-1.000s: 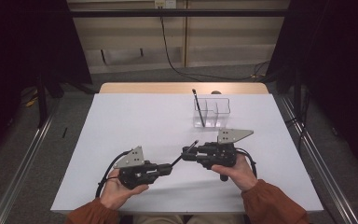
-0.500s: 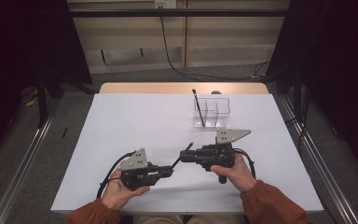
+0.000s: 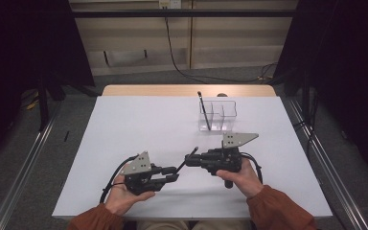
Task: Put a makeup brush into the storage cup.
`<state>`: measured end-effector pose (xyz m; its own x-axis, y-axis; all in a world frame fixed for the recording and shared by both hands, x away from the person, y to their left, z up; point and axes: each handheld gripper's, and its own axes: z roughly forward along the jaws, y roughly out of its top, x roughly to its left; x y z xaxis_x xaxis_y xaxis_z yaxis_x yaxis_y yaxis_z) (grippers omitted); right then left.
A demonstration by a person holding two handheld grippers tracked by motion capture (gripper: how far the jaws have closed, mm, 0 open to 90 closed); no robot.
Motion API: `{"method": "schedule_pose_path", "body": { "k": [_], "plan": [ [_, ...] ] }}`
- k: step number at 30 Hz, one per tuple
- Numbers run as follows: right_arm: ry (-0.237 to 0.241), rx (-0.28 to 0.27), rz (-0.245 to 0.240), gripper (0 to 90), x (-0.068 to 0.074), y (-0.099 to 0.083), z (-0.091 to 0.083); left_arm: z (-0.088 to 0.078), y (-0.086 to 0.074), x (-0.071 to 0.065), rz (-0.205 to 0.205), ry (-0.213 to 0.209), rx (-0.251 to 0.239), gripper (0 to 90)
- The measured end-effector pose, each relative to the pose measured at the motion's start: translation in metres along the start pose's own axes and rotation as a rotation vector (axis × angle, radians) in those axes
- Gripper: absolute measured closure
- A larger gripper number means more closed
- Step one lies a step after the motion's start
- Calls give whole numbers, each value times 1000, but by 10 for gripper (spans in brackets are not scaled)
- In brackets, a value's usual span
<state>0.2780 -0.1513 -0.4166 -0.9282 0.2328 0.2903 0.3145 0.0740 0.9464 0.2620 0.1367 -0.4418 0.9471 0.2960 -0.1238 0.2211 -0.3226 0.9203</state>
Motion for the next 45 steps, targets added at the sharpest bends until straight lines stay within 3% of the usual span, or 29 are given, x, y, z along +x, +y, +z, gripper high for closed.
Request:
{"method": "schedule_pose_path", "body": {
  "k": [11,24,29,40,42,45],
  "plan": [
    [-23,-7,-2,843,-1,3,-6,-4,0,0,-26,34,-26,590],
    [-53,7,-12,843,-2,4,-9,-9,-1,4,-61,106,-28,319],
    [-69,7,-13,843,-3,4,-11,-11,-2,6,-86,123,-31,235],
    [-99,-8,-11,843,-5,7,-19,-22,-1,10,-94,173,-60,92],
    [-101,-11,-11,843,-5,8,-20,-24,0,10,-84,181,-57,72],
    [-110,-12,-12,843,-5,8,-22,-25,-1,13,-112,190,-26,35]
  ]
}}
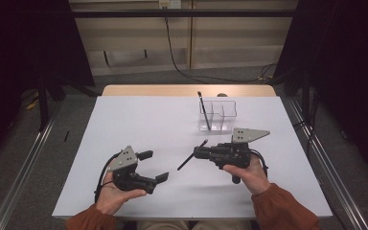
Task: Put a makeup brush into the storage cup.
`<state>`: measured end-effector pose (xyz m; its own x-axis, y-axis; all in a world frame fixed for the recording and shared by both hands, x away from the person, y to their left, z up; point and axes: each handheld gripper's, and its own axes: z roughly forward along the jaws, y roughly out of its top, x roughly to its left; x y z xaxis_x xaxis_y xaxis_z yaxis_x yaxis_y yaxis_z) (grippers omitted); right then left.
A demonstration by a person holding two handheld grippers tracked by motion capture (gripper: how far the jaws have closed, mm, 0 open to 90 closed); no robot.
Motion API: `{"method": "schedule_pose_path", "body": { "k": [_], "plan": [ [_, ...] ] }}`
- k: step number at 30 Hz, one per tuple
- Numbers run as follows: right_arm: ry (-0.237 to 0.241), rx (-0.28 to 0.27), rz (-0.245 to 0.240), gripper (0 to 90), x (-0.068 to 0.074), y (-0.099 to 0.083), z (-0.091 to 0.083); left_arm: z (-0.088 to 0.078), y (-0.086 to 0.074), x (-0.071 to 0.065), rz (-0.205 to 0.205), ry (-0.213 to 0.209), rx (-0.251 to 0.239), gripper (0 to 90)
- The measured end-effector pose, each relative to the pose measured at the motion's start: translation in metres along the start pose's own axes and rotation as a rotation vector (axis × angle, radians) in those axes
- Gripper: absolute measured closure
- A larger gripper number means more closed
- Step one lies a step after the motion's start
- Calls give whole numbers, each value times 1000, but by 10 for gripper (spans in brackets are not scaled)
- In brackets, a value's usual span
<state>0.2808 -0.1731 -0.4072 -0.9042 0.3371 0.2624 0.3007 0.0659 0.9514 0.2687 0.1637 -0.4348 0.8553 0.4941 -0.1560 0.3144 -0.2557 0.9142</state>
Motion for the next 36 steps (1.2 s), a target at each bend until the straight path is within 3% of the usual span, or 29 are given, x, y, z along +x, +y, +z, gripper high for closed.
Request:
{"method": "schedule_pose_path", "body": {
  "k": [2,8,14,18,21,36],
  "plan": [
    [-8,0,-1,843,-1,0,-2,-1,0,1,23,6,13,34],
    [-24,-6,0,843,-1,1,-5,-9,1,2,17,2,-15,29],
    [-45,-3,-2,843,-3,3,-10,-19,1,4,33,53,-30,30],
    [-59,-1,8,843,-5,4,-13,-24,0,7,46,116,-1,33],
    [-73,-3,14,843,-7,5,-16,-29,-2,9,38,138,-17,33],
    [-131,-19,21,843,-13,9,-35,-47,-6,9,33,167,-51,33]
  ]
}}
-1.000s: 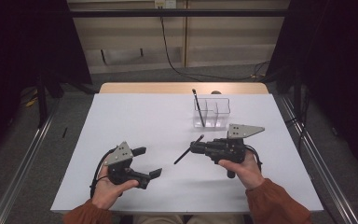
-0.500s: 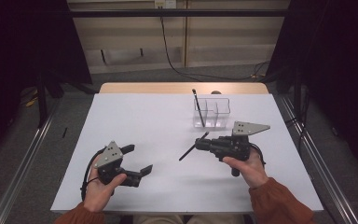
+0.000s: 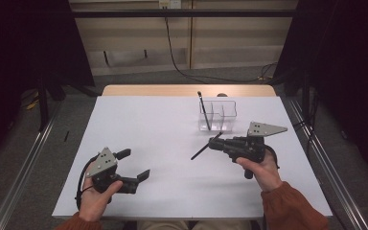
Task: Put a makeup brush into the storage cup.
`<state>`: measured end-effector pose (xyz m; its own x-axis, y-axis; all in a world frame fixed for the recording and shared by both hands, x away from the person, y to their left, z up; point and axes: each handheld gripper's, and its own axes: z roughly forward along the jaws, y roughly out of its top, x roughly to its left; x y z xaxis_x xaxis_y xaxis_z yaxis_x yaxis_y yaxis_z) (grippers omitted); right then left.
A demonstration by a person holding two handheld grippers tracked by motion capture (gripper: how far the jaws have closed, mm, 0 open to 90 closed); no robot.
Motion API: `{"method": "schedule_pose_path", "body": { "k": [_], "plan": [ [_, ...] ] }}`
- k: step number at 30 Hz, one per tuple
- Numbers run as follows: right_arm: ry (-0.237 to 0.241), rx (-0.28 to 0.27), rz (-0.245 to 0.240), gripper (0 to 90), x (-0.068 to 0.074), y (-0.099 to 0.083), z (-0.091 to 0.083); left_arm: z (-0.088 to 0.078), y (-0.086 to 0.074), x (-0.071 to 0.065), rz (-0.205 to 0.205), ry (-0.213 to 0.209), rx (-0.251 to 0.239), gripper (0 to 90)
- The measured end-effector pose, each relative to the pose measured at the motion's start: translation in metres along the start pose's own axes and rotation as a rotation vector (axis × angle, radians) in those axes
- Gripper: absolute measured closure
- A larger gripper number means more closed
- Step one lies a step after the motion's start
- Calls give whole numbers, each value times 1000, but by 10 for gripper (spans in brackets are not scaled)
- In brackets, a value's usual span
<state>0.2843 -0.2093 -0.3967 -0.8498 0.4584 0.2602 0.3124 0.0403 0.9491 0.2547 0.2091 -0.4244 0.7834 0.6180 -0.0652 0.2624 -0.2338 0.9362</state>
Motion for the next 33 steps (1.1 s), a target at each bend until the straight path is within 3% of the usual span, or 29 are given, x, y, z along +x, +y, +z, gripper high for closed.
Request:
{"method": "schedule_pose_path", "body": {
  "k": [11,18,21,24,33],
  "plan": [
    [-41,2,6,843,-8,7,-10,-15,-8,2,-15,41,-31,39],
    [-79,4,-3,843,-14,15,-16,-22,-19,7,-34,64,-20,39],
    [-94,3,-3,843,-17,17,-18,-24,-21,11,-15,103,-21,39],
    [-108,3,-3,842,-19,20,-19,-27,-24,13,-37,112,-35,39],
    [-150,-6,-21,842,-27,30,-22,-33,-23,10,-27,102,-48,39]
  ]
}}
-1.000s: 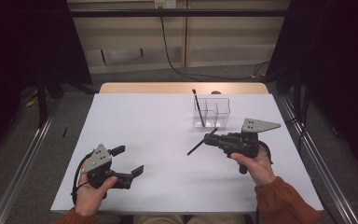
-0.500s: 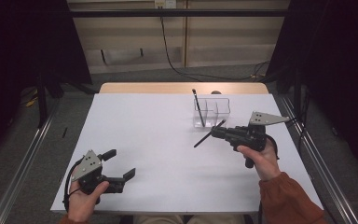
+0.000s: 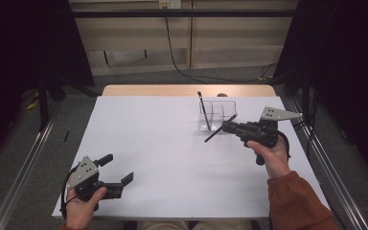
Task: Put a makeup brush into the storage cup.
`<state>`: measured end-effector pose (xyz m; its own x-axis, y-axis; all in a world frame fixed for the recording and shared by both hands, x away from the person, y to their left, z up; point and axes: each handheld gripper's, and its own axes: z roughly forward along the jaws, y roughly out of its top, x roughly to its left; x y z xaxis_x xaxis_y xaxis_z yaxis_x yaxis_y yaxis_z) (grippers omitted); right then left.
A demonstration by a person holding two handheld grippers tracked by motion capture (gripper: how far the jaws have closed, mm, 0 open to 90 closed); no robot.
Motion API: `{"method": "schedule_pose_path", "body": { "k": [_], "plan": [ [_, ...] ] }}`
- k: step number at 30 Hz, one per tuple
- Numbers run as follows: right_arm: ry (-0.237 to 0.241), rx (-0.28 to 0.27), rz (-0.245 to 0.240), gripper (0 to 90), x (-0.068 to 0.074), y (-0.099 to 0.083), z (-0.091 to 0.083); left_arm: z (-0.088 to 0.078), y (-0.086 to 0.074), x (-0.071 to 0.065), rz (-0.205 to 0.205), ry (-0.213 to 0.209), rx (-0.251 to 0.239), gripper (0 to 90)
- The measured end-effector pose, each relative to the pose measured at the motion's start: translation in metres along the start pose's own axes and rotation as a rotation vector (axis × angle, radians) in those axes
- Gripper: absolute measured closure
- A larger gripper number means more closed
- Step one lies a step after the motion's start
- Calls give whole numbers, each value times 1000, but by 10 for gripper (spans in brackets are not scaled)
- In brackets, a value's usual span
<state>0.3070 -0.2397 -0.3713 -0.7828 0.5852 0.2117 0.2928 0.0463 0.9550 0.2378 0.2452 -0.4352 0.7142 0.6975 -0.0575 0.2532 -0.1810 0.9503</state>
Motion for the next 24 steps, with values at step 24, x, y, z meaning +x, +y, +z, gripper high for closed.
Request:
{"method": "schedule_pose_path", "body": {
  "k": [24],
  "plan": [
    [-80,-4,-44,842,-18,43,10,4,-3,-6,31,-37,24,39]
  ]
}}
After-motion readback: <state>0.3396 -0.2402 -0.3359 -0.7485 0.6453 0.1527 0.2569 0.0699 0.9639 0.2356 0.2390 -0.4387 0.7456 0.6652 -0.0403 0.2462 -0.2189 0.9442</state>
